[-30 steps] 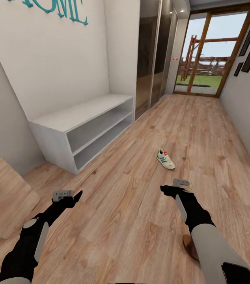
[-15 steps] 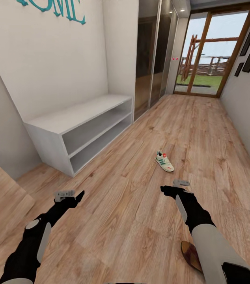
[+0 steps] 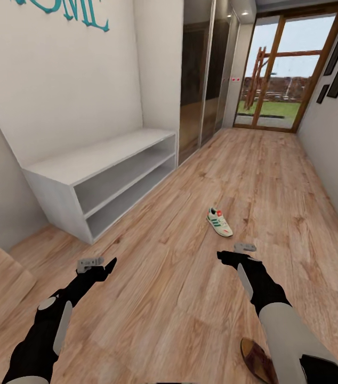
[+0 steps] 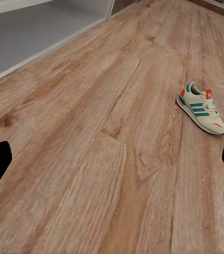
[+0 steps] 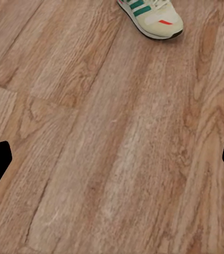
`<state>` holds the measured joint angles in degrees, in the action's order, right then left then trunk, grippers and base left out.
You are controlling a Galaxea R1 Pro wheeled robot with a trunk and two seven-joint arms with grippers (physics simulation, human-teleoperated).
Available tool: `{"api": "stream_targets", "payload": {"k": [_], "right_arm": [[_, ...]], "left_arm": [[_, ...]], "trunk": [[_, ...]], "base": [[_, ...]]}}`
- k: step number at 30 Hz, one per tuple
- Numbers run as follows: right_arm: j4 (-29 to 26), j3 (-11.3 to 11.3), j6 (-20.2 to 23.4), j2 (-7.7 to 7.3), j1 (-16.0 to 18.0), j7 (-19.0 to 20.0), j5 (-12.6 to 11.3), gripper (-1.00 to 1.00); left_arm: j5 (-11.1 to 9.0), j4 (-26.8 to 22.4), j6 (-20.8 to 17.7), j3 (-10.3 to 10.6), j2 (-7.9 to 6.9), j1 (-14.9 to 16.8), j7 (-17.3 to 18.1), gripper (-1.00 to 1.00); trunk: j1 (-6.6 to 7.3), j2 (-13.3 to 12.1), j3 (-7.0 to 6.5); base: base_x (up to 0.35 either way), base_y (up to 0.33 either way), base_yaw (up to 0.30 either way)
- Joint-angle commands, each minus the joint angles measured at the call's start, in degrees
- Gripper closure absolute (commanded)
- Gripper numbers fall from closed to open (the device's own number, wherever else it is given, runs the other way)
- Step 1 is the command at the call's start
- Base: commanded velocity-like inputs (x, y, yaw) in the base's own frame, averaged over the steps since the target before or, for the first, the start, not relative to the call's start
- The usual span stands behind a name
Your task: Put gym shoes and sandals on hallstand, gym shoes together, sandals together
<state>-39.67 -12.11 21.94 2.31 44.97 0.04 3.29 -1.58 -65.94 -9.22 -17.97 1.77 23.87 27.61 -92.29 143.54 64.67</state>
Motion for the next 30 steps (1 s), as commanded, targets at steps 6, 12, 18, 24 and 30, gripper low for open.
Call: {"api": "stream_targets", "payload": {"k": [6, 12, 18, 24, 30], "right_arm": [[-0.1, -0.2, 0.3, 0.06, 0.0, 0.0, 0.2, -1.0], [-0.1, -0.2, 0.3, 0.06, 0.0, 0.0, 0.2, -1.0], [-0.1, -0.2, 0.3, 0.06, 0.0, 0.0, 0.2, -1.0], [-0.1, -0.2, 0.3, 0.06, 0.0, 0.0, 0.2, -1.0], [-0.1, -0.2, 0.3, 0.13, 0.0, 0.0, 0.2, -1.0]], "left_arm": [[-0.2, -0.1, -0.5, -0.2, 0.08, 0.0, 0.4, -1.0], [-0.2, -0.2, -0.5, -0.2, 0.08, 0.0, 0.4, -1.0], [-0.2, -0.2, -0.5, -0.2, 0.08, 0.0, 0.4, -1.0], [-0.2, -0.2, -0.5, -0.2, 0.09, 0.0, 0.4, -1.0], [-0.2, -0.2, -0.5, -0.2, 0.16, 0.0, 0.4, -1.0]], "trunk": [[0.0, 0.0, -0.14], [0.0, 0.0, -0.4], [0.0, 0.0, -0.67], [0.0, 0.0, -0.77], [0.0, 0.0, -0.78]], "base": [[0.092, -0.141, -0.2], [0.01, -0.02, -0.26], [0.001, -0.002, -0.252], [0.0, -0.036, -0.084], [0.0, -0.221, -0.008]]}}
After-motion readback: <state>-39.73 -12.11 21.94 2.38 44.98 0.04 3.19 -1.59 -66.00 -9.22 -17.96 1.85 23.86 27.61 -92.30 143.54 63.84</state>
